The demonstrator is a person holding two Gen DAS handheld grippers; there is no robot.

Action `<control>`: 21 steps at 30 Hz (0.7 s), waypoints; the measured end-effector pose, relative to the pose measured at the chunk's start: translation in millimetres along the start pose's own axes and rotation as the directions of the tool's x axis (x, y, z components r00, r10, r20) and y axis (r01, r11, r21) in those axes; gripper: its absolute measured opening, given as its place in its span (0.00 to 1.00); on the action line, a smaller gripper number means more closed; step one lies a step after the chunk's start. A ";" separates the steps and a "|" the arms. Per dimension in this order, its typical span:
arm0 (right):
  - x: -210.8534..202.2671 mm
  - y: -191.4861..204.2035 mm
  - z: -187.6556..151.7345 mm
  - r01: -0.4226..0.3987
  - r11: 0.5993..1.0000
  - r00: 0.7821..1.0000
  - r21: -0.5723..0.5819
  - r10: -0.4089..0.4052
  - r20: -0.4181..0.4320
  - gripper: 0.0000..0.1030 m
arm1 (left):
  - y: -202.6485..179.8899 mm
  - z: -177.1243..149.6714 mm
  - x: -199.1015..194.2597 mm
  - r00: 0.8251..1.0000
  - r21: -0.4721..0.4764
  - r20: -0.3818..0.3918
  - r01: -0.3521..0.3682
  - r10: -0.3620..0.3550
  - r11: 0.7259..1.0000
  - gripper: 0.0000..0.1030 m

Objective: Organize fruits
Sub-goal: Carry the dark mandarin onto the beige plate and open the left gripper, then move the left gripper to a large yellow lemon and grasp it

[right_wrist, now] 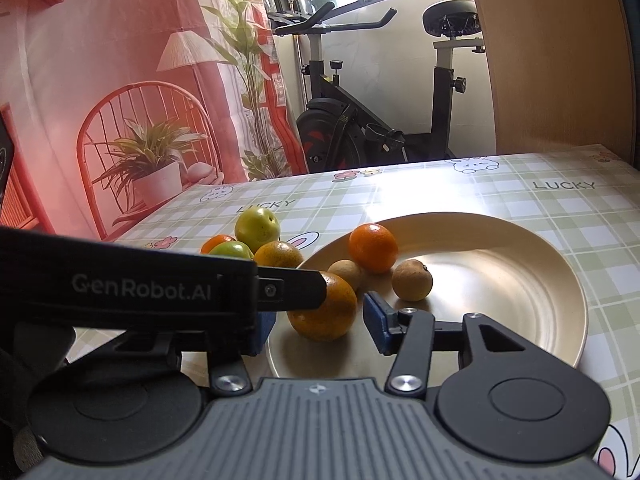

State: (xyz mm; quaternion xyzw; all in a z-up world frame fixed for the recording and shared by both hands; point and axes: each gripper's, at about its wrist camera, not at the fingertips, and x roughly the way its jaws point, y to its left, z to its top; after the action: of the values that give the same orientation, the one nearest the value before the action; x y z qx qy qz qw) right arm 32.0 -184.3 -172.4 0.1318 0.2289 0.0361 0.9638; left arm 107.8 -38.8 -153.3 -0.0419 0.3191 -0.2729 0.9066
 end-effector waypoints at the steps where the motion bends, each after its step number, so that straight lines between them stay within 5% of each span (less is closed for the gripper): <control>1: -2.6 -2.0 -0.3 -0.005 1.000 1.000 0.010 0.005 0.016 0.50 | 4.4 1.6 -5.8 1.000 -0.014 0.017 -0.006 0.007 1.000 0.50; 13: -8.5 -6.7 2.5 -0.001 0.999 0.999 0.039 -0.001 0.046 0.50 | 56.0 4.2 -38.4 0.986 -0.097 0.042 -0.159 0.164 0.983 0.52; 21: -9.8 -6.0 3.2 0.014 0.999 0.999 0.036 -0.016 0.039 0.50 | 70.6 5.7 -51.7 0.984 -0.125 0.050 -0.163 0.170 0.979 0.52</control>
State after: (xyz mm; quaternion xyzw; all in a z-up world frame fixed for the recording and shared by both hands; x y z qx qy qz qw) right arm 24.7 -192.1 -167.1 0.1478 0.2113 0.0221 0.9659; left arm 110.8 47.4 -137.7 -0.0781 0.3097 -0.1749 0.9313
